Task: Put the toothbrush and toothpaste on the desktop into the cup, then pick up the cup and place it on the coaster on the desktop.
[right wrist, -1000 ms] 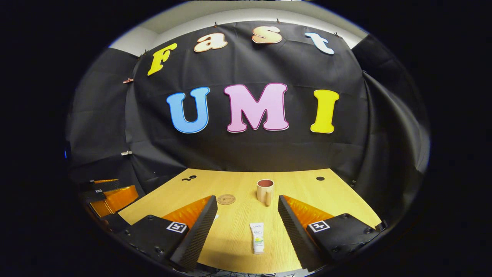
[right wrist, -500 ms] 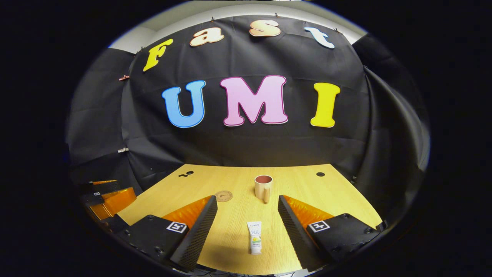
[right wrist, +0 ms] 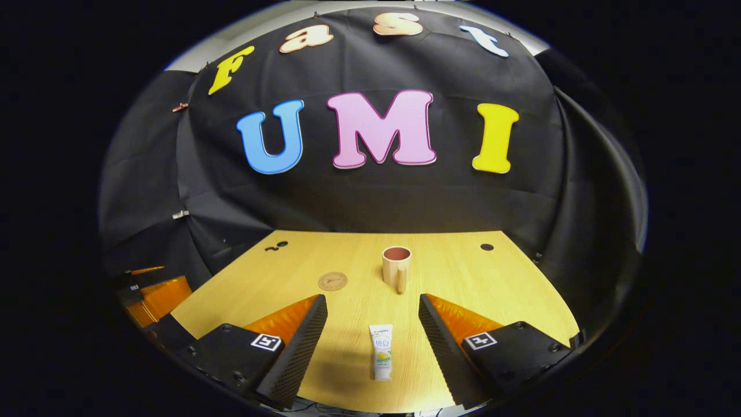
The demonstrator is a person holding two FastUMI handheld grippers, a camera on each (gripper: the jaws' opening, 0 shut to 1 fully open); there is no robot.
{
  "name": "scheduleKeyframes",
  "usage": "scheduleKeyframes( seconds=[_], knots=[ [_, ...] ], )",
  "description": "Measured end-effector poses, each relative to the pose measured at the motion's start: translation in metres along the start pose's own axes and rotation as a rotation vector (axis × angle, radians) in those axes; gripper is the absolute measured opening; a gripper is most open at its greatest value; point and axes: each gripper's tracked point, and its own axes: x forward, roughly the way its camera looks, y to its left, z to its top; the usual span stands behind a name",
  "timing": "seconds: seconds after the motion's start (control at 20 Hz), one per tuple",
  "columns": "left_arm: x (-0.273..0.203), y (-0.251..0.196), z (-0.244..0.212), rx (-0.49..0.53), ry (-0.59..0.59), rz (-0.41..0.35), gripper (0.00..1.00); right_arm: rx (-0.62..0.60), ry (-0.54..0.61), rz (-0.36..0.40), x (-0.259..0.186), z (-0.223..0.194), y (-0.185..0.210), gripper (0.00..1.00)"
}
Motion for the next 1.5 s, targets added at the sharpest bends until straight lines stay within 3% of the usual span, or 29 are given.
scheduleKeyframes(
  seconds=[0.2,0.75,1.05,1.5],
  knots=[
    [0.004,0.006,-0.005,0.051,0.019,0.052,0.97,0.001,0.074,0.008,0.020,-0.013,-0.005,0.98],
    [0.017,0.022,-0.029,0.009,0.108,0.199,0.97,0.004,0.426,0.074,0.081,-0.096,0.005,0.98],
    [0.024,0.031,-0.050,-0.005,0.191,0.292,0.98,0.034,0.629,0.054,0.101,-0.153,-0.010,0.98],
    [0.033,0.030,-0.063,-0.017,0.253,0.343,0.98,-0.049,0.784,0.076,0.120,-0.205,-0.017,0.99]
  ],
)
